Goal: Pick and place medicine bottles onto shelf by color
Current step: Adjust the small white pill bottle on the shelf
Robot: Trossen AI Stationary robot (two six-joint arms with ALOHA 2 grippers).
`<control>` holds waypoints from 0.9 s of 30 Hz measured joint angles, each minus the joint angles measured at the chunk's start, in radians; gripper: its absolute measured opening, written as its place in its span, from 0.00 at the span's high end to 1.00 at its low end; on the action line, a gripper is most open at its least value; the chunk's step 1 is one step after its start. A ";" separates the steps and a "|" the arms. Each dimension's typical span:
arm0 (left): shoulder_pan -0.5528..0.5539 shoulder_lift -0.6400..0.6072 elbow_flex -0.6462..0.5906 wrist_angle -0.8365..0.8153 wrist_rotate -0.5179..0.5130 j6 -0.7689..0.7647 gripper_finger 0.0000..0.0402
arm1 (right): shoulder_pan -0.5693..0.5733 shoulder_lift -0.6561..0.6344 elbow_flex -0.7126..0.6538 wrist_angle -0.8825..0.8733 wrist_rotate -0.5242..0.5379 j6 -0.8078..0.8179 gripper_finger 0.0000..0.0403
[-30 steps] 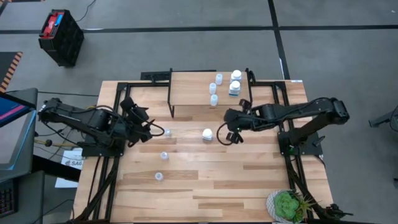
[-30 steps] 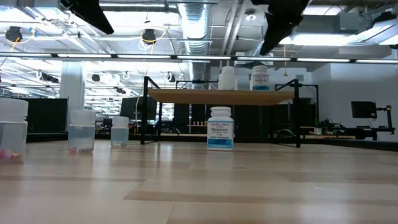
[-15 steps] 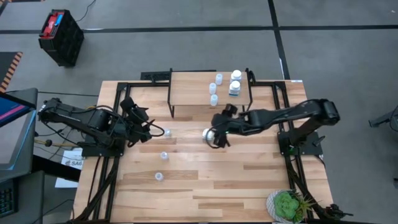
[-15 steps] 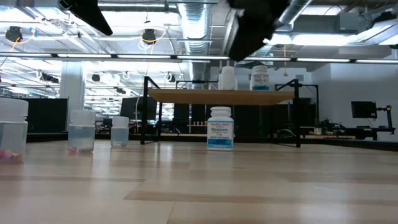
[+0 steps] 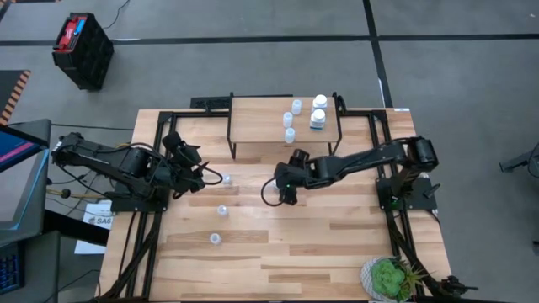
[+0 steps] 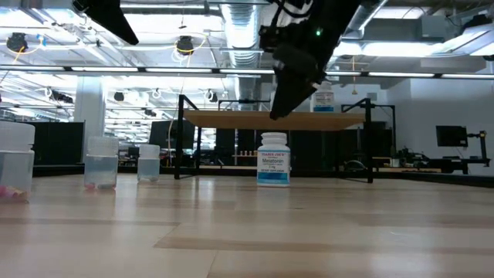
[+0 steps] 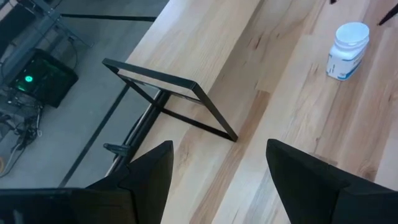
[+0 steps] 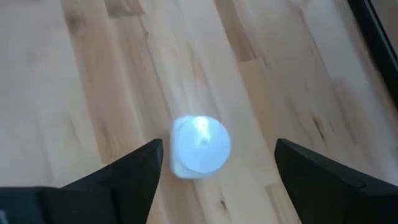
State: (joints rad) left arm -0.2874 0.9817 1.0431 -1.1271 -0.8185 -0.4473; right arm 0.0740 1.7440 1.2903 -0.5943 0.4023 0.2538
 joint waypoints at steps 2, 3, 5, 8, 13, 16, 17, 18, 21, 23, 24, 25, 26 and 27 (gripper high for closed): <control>0.000 0.000 0.000 0.000 0.000 -0.001 0.39 | -0.006 -0.002 0.000 -0.005 0.000 0.000 0.18; 0.000 0.000 0.000 0.000 0.000 -0.001 0.39 | -0.007 -0.002 0.001 0.001 0.003 0.000 0.18; 0.000 0.000 0.000 0.000 0.000 -0.001 0.39 | -0.013 -0.020 -0.001 -0.010 0.014 0.000 0.18; 0.000 0.000 0.000 0.000 0.000 -0.002 0.39 | -0.030 -0.077 0.001 -0.006 0.021 -0.016 0.18; 0.000 0.000 0.000 -0.003 0.000 -0.002 0.39 | -0.083 -0.147 0.001 -0.039 0.026 -0.019 0.18; 0.000 0.000 0.000 -0.004 0.000 -0.001 0.39 | -0.114 -0.171 0.001 -0.031 0.020 -0.055 0.18; 0.000 0.000 0.000 -0.004 0.000 0.001 0.39 | -0.124 -0.173 0.001 -0.032 0.017 -0.070 0.18; 0.000 0.000 0.000 -0.004 0.000 0.002 0.39 | -0.133 -0.174 0.001 -0.031 0.014 -0.085 0.18; 0.000 0.000 0.000 -0.004 0.000 0.002 0.39 | -0.160 -0.174 0.001 -0.029 0.006 -0.117 0.18; 0.000 0.000 0.000 -0.004 0.000 0.003 0.39 | -0.177 -0.174 0.001 -0.029 -0.018 -0.128 0.18; 0.000 0.000 0.000 -0.004 0.000 0.004 0.39 | -0.185 -0.174 0.001 -0.026 -0.028 -0.129 0.18; 0.000 0.000 0.000 -0.005 0.000 0.006 0.39 | -0.191 -0.174 0.001 -0.022 -0.034 -0.130 0.18; 0.000 0.000 0.000 -0.005 0.000 0.006 0.39 | -0.196 -0.174 0.001 -0.019 -0.034 -0.131 0.18; 0.000 0.000 0.000 -0.005 0.000 0.006 0.39 | -0.201 -0.174 0.001 -0.018 -0.034 -0.131 0.18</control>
State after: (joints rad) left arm -0.2871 0.9820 1.0431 -1.1318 -0.8186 -0.4416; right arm -0.1266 1.5703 1.2911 -0.6123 0.3683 0.1226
